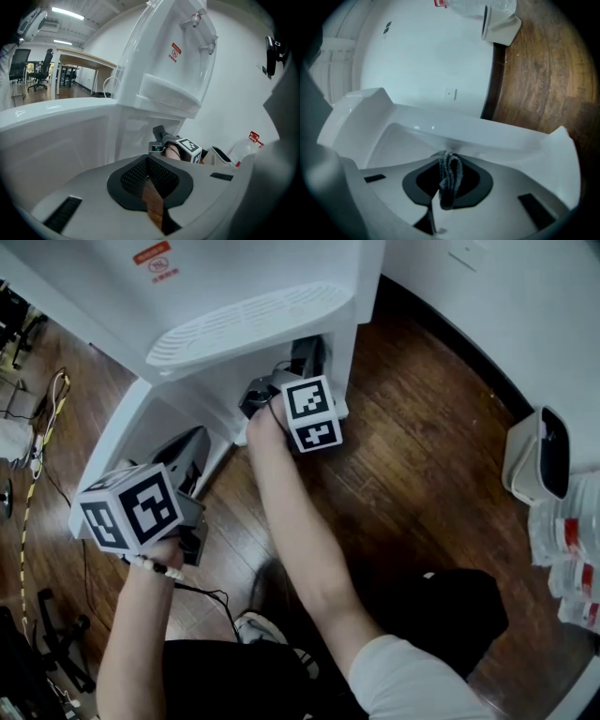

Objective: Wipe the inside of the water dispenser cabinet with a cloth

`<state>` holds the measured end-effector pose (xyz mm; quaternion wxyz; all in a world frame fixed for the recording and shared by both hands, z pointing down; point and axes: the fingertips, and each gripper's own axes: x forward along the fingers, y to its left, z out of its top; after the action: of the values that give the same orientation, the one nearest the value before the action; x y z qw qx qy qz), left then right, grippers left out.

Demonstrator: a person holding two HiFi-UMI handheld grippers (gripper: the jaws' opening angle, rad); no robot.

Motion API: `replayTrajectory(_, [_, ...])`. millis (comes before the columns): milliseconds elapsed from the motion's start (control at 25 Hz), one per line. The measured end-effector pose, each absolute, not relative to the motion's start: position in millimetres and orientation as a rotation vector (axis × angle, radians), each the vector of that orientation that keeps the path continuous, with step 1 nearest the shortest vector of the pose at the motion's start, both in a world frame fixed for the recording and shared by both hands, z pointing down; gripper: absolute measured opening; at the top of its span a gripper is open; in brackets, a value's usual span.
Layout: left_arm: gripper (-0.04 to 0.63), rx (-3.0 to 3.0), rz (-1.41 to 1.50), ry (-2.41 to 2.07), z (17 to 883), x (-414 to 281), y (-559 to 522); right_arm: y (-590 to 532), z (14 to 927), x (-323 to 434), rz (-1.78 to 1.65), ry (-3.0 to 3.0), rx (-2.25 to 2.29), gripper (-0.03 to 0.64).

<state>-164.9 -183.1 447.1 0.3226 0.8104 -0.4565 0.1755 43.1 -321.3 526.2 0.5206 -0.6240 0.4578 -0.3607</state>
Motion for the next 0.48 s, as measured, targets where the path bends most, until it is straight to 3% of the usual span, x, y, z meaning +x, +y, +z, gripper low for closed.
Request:
replayTrajectory(240, [-0.011,2.126,0.46,-1.219,443.4,-164.6,-183.4,-311.1,467.3,48.5,-0.799,1.123,-1.357,0.049])
replayTrajectory(480, [-0.011,2.134,0.478,-1.216,443.7,-157.1,-182.3,-311.7,481.3,49.4,-0.814,1.126,-1.392,0.044])
